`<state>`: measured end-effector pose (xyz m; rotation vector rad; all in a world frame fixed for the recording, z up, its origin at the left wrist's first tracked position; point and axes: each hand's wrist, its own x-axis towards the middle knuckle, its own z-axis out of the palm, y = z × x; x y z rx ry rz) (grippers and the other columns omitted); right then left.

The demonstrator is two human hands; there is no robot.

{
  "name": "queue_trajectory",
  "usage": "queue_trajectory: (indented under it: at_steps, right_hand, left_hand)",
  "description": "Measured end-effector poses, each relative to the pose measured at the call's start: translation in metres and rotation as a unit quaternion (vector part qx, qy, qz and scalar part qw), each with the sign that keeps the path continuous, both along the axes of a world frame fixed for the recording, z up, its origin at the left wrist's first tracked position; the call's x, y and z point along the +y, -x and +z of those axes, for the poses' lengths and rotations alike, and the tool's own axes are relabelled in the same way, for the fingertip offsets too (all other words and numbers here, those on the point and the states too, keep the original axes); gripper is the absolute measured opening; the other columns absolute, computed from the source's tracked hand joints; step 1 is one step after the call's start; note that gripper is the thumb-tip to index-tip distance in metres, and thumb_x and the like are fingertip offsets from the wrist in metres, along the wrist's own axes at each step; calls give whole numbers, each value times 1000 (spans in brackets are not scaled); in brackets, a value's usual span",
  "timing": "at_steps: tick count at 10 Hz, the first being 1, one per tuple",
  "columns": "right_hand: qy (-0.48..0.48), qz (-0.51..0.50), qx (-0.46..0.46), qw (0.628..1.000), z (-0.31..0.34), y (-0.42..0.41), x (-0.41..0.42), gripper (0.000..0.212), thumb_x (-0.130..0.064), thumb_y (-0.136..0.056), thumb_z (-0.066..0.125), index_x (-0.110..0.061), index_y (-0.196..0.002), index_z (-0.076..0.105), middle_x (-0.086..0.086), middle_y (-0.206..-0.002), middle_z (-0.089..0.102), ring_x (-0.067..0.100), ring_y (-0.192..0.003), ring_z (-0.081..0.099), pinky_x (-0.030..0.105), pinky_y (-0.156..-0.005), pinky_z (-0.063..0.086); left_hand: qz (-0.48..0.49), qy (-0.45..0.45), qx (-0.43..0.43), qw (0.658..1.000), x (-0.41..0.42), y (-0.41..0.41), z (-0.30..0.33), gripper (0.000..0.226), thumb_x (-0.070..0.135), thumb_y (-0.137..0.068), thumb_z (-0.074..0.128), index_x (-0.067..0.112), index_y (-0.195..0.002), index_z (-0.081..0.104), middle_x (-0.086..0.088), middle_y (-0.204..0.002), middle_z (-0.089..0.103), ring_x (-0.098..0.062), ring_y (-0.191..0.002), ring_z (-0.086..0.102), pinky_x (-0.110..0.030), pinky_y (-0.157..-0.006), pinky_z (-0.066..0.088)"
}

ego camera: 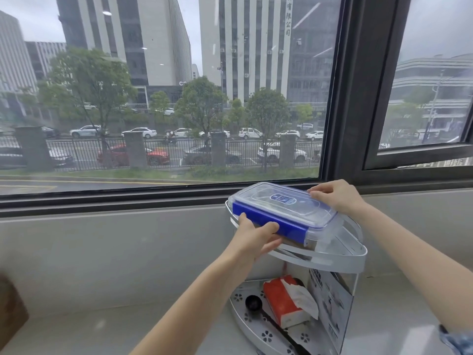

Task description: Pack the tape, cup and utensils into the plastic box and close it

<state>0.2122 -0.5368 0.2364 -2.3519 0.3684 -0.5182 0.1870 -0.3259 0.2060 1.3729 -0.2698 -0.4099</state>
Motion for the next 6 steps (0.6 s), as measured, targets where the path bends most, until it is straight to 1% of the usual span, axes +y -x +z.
queue_trajectory:
  at_steps: [1,2,3,4,5,6]
  right_hand:
    - [11,6,8,1000,0,0,1,25,-23,-86,60,-12,-106,70,12,-112,69,15,-90,52,27,-86,39]
    - [48,6,27,998,4,0,5,26,-24,-88,56,-12,-109,68,12,-115,68,22,-101,58,32,-93,44]
    - [69,11,43,997,8,5,10,29,-25,-90,54,-12,-113,65,12,-118,66,26,-111,57,35,-97,44]
    - [106,27,55,992,15,12,16,32,-23,-92,50,-13,-120,61,11,-123,64,27,-115,55,35,-99,42]
    - [135,42,56,988,25,18,26,34,-23,-93,48,-13,-124,57,11,-126,62,27,-116,55,35,-101,40]
    - [162,59,46,984,45,28,41,39,-24,-93,47,-16,-131,49,8,-135,55,26,-123,51,38,-107,37]
  left_hand:
    - [-4,-13,-2,1000,0,-3,-2,68,4,-87,51,14,-140,11,-16,-126,54,-19,-86,66,-19,-63,57]
    - [-6,-23,8,1000,1,-2,0,56,6,-88,49,12,-135,21,-16,-126,54,-20,-88,65,-22,-60,57]
    - [-8,-26,17,999,4,-3,4,50,6,-89,48,10,-133,26,-15,-123,55,-21,-92,63,-26,-62,57]
    - [-7,-57,19,998,12,-5,8,47,9,-90,46,8,-135,31,-15,-124,56,-22,-101,58,-31,-74,53]
    - [-3,-100,-4,995,21,-8,16,47,13,-90,45,10,-135,33,-13,-130,53,-20,-105,55,-33,-83,49]
    - [56,-160,-67,983,41,-9,34,48,22,-90,44,15,-137,32,-7,-136,47,-20,-117,49,-34,-91,38]
